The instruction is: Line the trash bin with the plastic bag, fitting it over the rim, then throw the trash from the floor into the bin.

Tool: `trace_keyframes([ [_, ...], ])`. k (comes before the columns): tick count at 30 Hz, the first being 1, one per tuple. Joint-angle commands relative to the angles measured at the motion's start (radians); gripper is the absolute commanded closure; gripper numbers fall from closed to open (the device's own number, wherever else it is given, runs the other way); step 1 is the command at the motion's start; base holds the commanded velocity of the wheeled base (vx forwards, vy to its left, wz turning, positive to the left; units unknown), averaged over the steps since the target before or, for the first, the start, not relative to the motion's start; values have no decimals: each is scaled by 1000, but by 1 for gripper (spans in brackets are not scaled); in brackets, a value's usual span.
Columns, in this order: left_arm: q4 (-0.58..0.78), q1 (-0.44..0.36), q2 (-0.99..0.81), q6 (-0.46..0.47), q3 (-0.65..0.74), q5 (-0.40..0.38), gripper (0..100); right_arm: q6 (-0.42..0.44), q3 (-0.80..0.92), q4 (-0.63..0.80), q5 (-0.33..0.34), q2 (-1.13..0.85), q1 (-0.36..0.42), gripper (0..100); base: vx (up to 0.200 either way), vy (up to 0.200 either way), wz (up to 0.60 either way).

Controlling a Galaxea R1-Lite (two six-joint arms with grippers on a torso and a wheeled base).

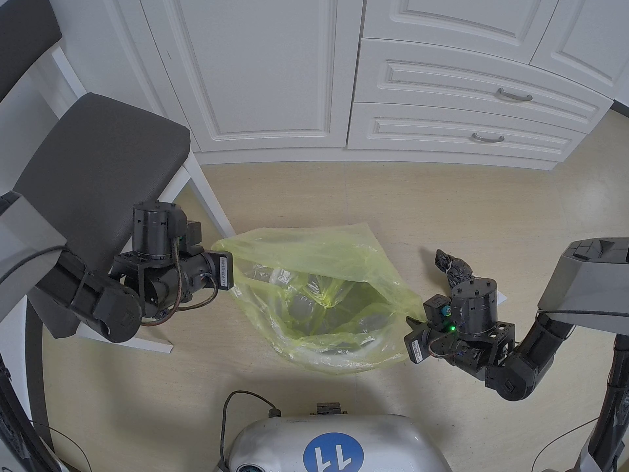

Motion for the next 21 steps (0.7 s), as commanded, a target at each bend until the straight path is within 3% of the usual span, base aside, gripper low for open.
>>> trace_keyframes([
  [1,3,17,-49,-6,6,-3,100,-3,19,-38,-3,19,5,100,0,0,0],
  [12,-30,-4,18,-32,-6,-23,100,-26,39,-45,-5,21,-4,100,0,0,0],
  [13,-35,-7,4,-43,-5,-23,100,-33,42,-47,-5,15,-5,0,0,0,0],
  [17,-35,-30,-72,-58,10,-23,100,-38,93,-59,-9,-56,18,0,0,0,0],
  [21,-35,-67,-155,-58,44,-23,100,-102,194,-67,-42,-180,79,0,0,0,0],
])
